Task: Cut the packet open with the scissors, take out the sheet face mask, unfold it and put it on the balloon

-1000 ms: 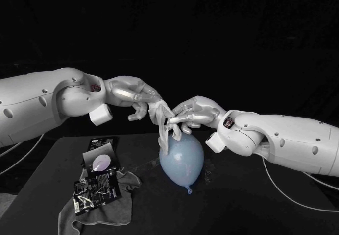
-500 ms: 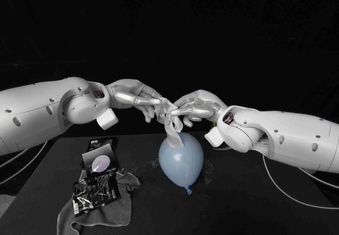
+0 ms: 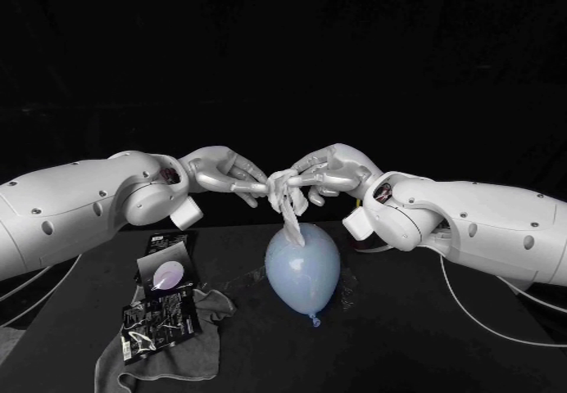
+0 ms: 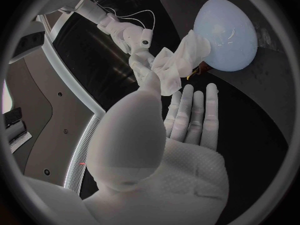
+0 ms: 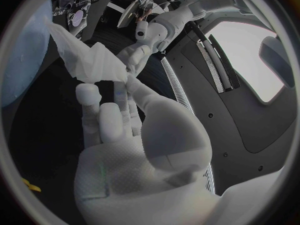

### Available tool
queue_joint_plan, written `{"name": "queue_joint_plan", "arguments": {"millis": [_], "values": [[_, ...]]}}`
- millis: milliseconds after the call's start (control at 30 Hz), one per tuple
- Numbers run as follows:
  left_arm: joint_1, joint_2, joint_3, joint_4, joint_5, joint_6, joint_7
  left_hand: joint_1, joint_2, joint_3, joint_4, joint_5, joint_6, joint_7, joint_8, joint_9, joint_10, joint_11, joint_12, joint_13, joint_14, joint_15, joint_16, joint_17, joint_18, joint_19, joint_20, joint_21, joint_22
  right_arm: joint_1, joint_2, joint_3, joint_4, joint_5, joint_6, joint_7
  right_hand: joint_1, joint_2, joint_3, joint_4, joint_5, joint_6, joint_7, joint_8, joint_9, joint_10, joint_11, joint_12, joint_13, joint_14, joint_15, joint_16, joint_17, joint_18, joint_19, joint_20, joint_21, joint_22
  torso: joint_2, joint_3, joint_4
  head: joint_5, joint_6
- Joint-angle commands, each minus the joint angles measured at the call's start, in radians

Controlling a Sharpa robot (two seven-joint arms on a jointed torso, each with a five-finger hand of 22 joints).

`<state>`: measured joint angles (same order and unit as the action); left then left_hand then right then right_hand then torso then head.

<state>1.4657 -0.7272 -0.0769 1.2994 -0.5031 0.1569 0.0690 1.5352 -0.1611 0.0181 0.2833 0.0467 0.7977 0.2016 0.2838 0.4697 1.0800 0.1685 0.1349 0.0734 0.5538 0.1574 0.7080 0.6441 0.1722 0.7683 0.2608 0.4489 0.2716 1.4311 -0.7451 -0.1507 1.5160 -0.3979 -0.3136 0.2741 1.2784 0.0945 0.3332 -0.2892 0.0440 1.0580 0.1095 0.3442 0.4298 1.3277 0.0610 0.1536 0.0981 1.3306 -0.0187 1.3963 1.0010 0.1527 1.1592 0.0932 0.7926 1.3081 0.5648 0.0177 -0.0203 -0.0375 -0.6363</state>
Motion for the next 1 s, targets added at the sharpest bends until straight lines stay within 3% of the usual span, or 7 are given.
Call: {"name": "queue_joint_plan", "arguments": {"millis": [33, 200, 367, 433, 633, 767, 1000], "values": [[-0.004, 0.007, 0.001, 0.005, -0.039, -0.09, 0.046, 0.039, 0.006, -0.017, -0.004, 0.002, 0.014, 0.012, 0.006, -0.008, 0.014, -0.003, 0.013, 0.004, 0.0, -0.006, 0.019, -0.014, 0.003, 0.007, 0.009, -0.021, -0.014, 0.002, 0.003, 0.001, 0.0, -0.003, -0.008, -0.004, -0.012, -0.003, 0.014, 0.003, 0.005, -0.008, 0.0, 0.008, 0.012, 0.031, -0.021, -0.005, 0.002, 0.007, -0.001, 0.004, 0.002, -0.008, 0.009, -0.002, 0.005, 0.066, 0.001, -0.0001, 0.0, 0.0, 0.0], [-0.009, 0.015, 0.001, 0.013, -0.053, -0.131, 0.054, 0.17, 0.05, 0.024, -0.036, 0.002, 0.054, -0.009, 0.022, -0.017, 0.066, -0.03, 0.043, 0.012, 0.052, -0.032, 0.069, -0.026, 0.011, 0.045, 0.004, -0.024, -0.019, 0.002, 0.007, 0.001, -0.004, -0.005, -0.008, -0.01, -0.012, -0.003, 0.014, 0.003, 0.005, -0.008, 0.0, 0.008, 0.012, 0.031, -0.021, -0.005, 0.002, 0.007, -0.001, 0.004, 0.002, -0.008, 0.009, -0.002, 0.005, 0.066, 0.001, 0.0006, 0.0002, 0.001, 0.0], [-0.011, 0.021, 0.001, 0.018, -0.056, -0.144, 0.048, 0.192, 0.051, 0.038, -0.021, 0.002, 0.081, -0.014, 0.025, -0.031, 0.093, -0.039, 0.051, 0.012, 0.087, -0.044, 0.096, -0.036, 0.01, 0.071, -0.009, -0.011, -0.013, 0.003, 0.008, 0.001, -0.005, -0.008, -0.008, -0.013, -0.016, -0.007, 0.025, 0.003, 0.005, -0.011, 0.0, 0.012, 0.016, 0.032, -0.022, -0.007, 0.003, 0.008, -0.001, 0.004, 0.001, -0.009, 0.01, -0.002, 0.007, 0.068, -0.001, 0.0012, -0.0001, 0.001, 0.001], [-0.012, 0.025, 0.0, 0.019, -0.056, -0.14, 0.038, 0.165, 0.04, 0.024, 0.002, 0.002, 0.079, -0.011, 0.02, -0.037, 0.088, -0.035, 0.046, 0.009, 0.089, -0.042, 0.1, -0.041, 0.009, 0.073, -0.01, -0.013, -0.013, 0.003, 0.009, 0.001, -0.006, -0.009, -0.009, -0.013, -0.016, -0.007, 0.025, 0.003, 0.005, -0.011, 0.0, 0.012, 0.016, 0.032, -0.022, -0.007, 0.003, 0.008, -0.001, 0.004, 0.001, -0.009, 0.01, -0.002, 0.007, 0.068, 0.0, 0.001, -0.0001, 0.001, 0.002], [-0.017, 0.032, -0.004, 0.02, -0.039, -0.11, -0.023, -0.069, 0.007, -0.114, 0.007, 0.003, 0.031, 0.022, -0.012, -0.064, 0.03, -0.002, 0.017, 0.001, 0.049, -0.016, 0.099, -0.071, 0.003, 0.058, -0.001, -0.046, -0.031, 0.003, 0.01, 0.001, -0.006, -0.01, -0.015, -0.014, -0.018, -0.009, 0.031, 0.003, 0.005, -0.012, 0.0, 0.013, 0.019, 0.033, -0.022, -0.008, 0.003, 0.008, -0.001, 0.005, 0.001, -0.009, 0.011, -0.002, 0.009, 0.069, 0.0, 0.0012, -0.0008, 0.001, 0.005], [-0.023, 0.03, -0.006, 0.02, -0.032, -0.098, -0.067, -0.178, -0.06, -0.173, 0.017, 0.002, 0.0, 0.039, -0.025, -0.073, 0.006, 0.013, 0.011, 0.001, 0.029, -0.003, 0.102, -0.089, 0.005, 0.056, 0.006, -0.068, -0.043, 0.003, 0.009, 0.001, -0.004, -0.012, -0.02, -0.013, -0.02, -0.012, 0.038, 0.003, 0.005, -0.013, 0.0, 0.016, 0.021, 0.035, -0.022, -0.009, 0.004, 0.01, -0.002, 0.005, 0.003, -0.009, 0.012, -0.003, 0.011, 0.07, 0.001, 0.0011, -0.0005, -0.001, 0.004], [-0.046, 0.01, -0.01, 0.042, -0.027, -0.136, -0.119, -0.267, -0.077, -0.183, 0.018, 0.003, 0.005, 0.038, 0.0, -0.068, 0.015, 0.01, 0.029, 0.01, 0.062, -0.011, 0.131, -0.107, 0.011, 0.093, -0.001, -0.072, -0.049, 0.003, 0.006, 0.001, -0.004, -0.023, -0.05, -0.013, -0.022, -0.015, 0.047, 0.003, 0.005, -0.014, 0.0, 0.018, 0.024, 0.037, -0.022, -0.01, 0.005, 0.011, -0.002, 0.006, 0.004, -0.009, 0.013, -0.003, 0.014, 0.071, 0.0, 0.0004, 0.0009, -0.006, 0.001]]}}
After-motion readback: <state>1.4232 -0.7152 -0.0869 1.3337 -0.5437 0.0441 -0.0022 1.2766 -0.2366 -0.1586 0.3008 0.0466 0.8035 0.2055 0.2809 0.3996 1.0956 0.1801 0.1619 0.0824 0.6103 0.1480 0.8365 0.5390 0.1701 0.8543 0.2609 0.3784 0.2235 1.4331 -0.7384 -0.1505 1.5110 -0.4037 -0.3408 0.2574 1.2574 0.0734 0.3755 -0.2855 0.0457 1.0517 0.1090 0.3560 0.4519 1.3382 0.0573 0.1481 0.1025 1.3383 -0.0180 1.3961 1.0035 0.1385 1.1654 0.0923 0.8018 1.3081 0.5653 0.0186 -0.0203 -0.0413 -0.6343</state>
